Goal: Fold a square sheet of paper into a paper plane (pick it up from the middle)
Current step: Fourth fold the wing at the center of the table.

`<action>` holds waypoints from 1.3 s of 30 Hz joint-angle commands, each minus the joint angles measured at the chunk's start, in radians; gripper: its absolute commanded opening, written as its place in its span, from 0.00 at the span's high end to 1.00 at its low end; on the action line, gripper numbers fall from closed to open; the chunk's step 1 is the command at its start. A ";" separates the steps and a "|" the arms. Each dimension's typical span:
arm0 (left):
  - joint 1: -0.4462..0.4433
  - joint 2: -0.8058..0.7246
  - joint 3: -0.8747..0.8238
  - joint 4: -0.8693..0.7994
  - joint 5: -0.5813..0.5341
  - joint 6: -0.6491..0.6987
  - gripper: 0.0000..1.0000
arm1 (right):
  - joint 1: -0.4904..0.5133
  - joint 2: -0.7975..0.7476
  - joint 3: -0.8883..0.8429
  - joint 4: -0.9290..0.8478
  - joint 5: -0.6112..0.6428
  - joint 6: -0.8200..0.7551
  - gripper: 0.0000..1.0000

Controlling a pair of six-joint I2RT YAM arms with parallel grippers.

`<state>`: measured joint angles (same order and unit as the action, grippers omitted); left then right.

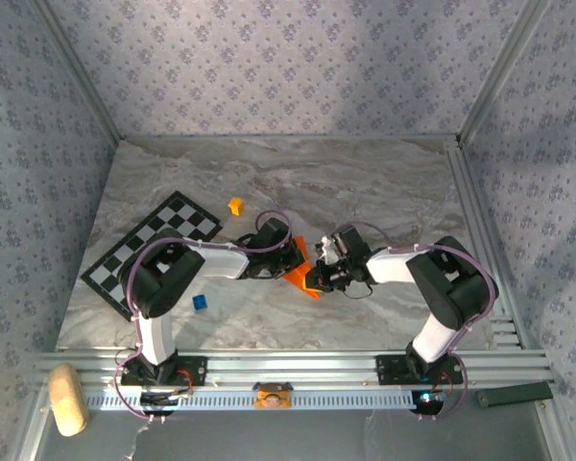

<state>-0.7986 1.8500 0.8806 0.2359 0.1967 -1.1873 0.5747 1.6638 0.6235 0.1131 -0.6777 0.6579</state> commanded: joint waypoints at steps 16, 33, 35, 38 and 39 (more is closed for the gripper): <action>0.022 0.028 -0.037 -0.061 -0.048 -0.003 0.95 | -0.009 -0.177 -0.154 -0.206 0.038 -0.021 0.95; 0.013 0.028 -0.034 -0.047 -0.041 -0.006 0.95 | -0.029 -0.115 0.089 -0.165 0.006 -0.017 0.94; 0.012 0.028 -0.036 -0.046 -0.042 -0.006 0.95 | -0.027 -0.066 0.112 -0.146 0.006 0.009 0.94; 0.013 0.026 -0.036 -0.044 -0.040 -0.006 0.95 | -0.023 -0.014 0.139 -0.116 0.010 0.034 0.94; 0.013 0.027 -0.034 -0.045 -0.039 -0.006 0.95 | -0.023 0.000 0.147 -0.113 0.009 0.035 0.94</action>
<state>-0.7902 1.8500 0.8745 0.2501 0.1944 -1.1912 0.5495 1.6306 0.7307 -0.0227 -0.6685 0.6590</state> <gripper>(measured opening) 0.049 0.065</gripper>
